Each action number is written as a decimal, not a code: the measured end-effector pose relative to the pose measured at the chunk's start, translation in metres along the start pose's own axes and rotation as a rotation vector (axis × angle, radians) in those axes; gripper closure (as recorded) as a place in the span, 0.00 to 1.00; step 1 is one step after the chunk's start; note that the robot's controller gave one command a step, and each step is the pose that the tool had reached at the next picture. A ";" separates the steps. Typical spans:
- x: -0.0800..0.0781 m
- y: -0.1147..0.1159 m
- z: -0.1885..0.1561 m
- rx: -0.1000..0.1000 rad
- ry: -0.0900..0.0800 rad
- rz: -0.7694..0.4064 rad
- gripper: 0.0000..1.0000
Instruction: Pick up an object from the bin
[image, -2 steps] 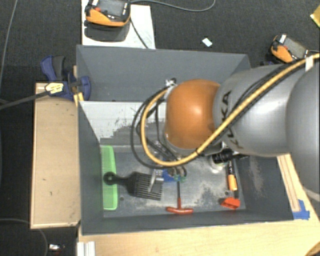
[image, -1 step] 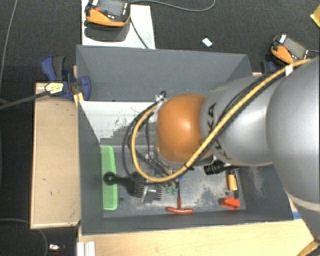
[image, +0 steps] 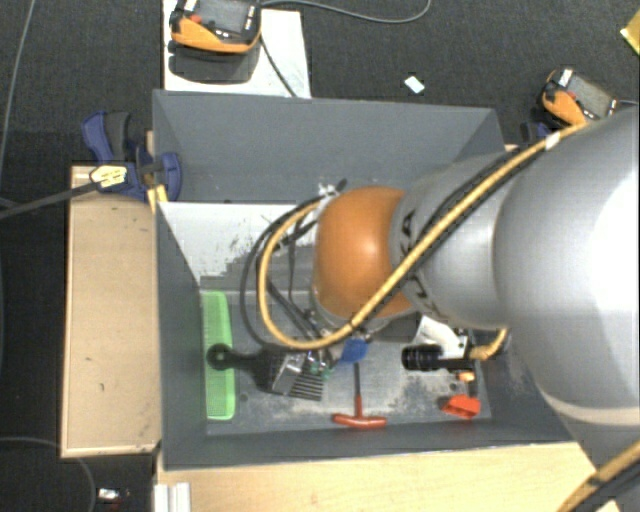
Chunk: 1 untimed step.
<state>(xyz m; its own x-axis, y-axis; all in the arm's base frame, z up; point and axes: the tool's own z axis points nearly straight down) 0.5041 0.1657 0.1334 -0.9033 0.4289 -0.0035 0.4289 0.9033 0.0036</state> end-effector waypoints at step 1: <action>-0.015 -0.005 0.067 0.001 0.002 0.014 0.00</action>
Offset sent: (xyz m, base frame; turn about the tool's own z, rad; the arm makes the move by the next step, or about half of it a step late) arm -0.0093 0.0124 -0.0634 0.3449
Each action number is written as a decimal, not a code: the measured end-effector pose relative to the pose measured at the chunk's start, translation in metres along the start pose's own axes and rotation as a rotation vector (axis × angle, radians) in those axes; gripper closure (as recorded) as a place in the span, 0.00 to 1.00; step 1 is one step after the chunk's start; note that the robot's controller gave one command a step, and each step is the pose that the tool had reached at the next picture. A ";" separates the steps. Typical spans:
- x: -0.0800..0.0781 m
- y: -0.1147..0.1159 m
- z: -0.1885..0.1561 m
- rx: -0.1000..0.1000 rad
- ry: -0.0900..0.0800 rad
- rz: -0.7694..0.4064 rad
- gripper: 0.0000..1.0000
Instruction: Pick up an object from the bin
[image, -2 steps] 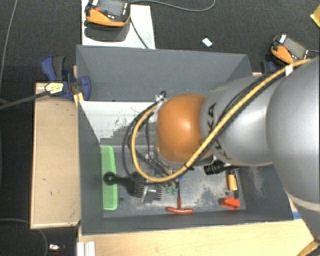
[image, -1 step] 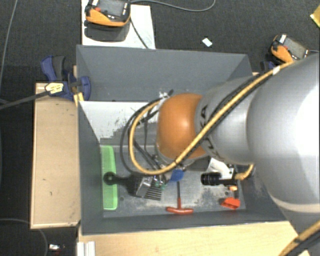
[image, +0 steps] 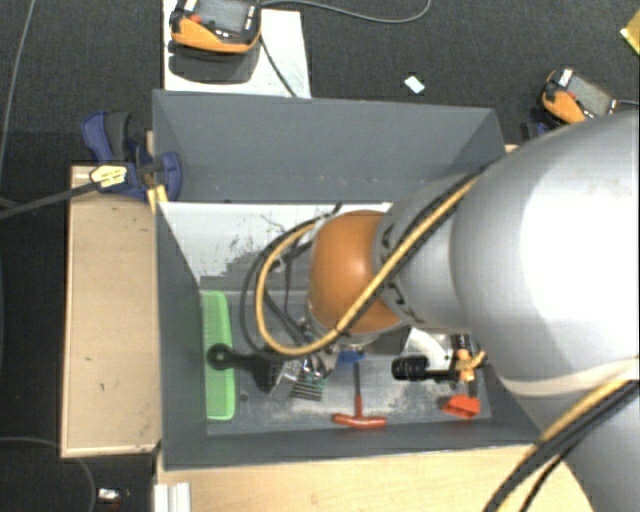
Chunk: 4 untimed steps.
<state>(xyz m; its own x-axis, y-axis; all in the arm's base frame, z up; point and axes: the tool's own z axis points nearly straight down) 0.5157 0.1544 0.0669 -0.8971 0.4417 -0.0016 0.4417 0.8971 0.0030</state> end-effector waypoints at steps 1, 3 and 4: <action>0.029 0.013 -0.004 -0.008 -0.004 0.331 1.00; 0.029 0.013 -0.006 -0.009 -0.005 0.332 1.00; 0.031 0.010 -0.029 0.002 0.002 0.330 1.00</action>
Offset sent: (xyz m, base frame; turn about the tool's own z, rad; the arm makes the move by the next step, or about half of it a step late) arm 0.0000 0.0000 0.0000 0.0000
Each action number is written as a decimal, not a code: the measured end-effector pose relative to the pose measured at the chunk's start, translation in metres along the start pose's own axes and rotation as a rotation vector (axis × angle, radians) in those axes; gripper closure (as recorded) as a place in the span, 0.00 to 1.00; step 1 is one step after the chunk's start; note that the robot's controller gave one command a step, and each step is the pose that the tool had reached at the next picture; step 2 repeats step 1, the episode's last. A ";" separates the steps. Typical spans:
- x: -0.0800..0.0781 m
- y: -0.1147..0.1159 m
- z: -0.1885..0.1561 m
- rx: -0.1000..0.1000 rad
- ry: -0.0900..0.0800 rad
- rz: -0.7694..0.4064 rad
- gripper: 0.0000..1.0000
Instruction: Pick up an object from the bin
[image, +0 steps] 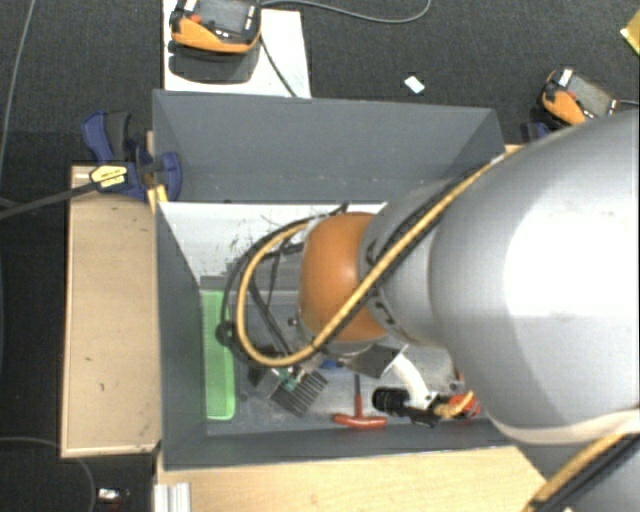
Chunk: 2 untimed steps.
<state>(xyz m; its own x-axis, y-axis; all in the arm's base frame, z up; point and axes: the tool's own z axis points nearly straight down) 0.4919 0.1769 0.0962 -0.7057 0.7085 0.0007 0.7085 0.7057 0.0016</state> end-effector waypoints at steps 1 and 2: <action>-0.001 0.001 -0.049 -0.002 -0.002 -0.001 1.00; -0.001 0.001 -0.049 -0.002 -0.002 -0.001 1.00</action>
Offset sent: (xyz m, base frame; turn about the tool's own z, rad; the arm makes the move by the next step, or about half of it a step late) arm 0.0010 0.0001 0.0923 -0.0018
